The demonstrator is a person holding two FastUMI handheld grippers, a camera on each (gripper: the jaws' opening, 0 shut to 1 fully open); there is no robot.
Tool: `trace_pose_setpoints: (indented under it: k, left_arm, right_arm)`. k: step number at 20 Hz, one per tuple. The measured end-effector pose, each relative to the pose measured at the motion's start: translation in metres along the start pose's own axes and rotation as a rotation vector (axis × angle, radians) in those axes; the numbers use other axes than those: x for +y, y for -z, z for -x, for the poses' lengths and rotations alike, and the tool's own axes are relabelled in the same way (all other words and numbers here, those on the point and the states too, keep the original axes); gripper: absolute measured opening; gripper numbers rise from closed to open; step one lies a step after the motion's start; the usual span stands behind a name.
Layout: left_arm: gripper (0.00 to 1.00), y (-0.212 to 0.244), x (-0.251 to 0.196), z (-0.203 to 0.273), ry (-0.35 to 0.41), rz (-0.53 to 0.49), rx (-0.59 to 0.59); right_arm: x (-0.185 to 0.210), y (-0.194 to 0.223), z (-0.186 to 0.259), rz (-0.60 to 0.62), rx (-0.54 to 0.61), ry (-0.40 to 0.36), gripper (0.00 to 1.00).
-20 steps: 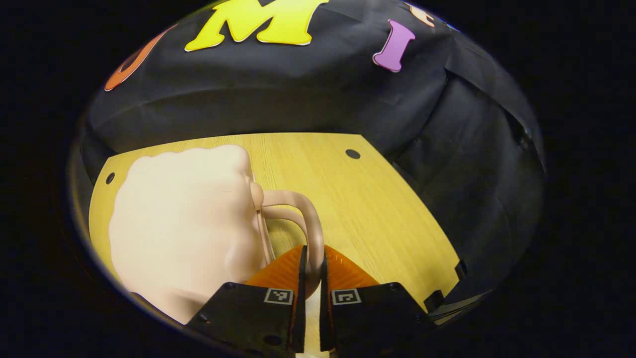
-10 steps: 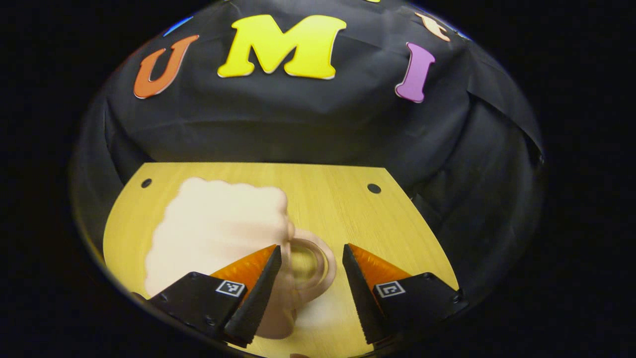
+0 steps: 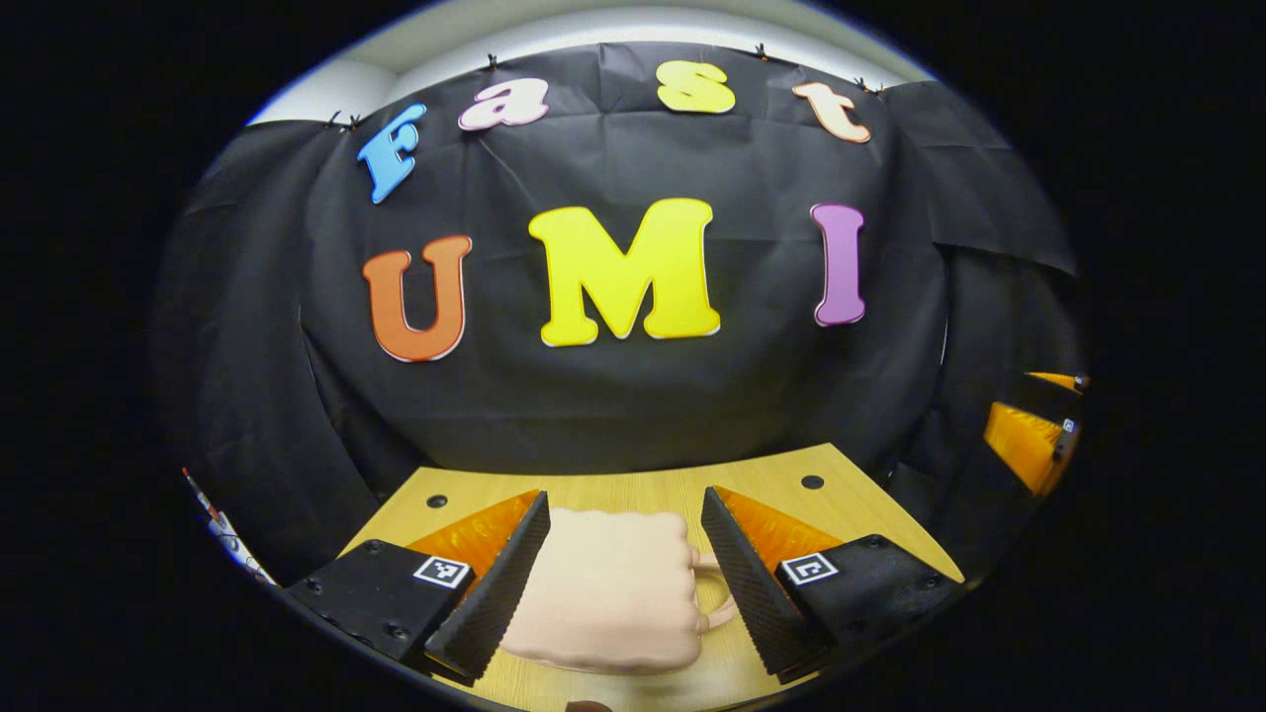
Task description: First open the suitcase, pack the skin care products into it, and then close the suitcase.
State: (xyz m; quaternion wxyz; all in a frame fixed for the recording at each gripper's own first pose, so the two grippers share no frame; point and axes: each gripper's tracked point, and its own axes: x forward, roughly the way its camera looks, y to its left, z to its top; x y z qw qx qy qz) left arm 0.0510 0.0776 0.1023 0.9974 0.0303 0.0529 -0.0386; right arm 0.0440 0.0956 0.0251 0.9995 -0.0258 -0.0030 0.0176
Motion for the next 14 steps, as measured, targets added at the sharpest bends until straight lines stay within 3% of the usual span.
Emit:
trace_pose_setpoints:
  k: [6,14]
  left_arm:
    - [0.98,-0.01,-0.003,0.011,0.066,0.038,-0.059]
    - [0.98,-0.023,0.016,0.02,0.06,0.07,-0.104]
  right_arm:
    - [0.031,-0.017,-0.002,0.031,-0.038,0.012,0.79]
    - [0.051,-0.021,-0.006,0.051,-0.024,0.026,0.8]
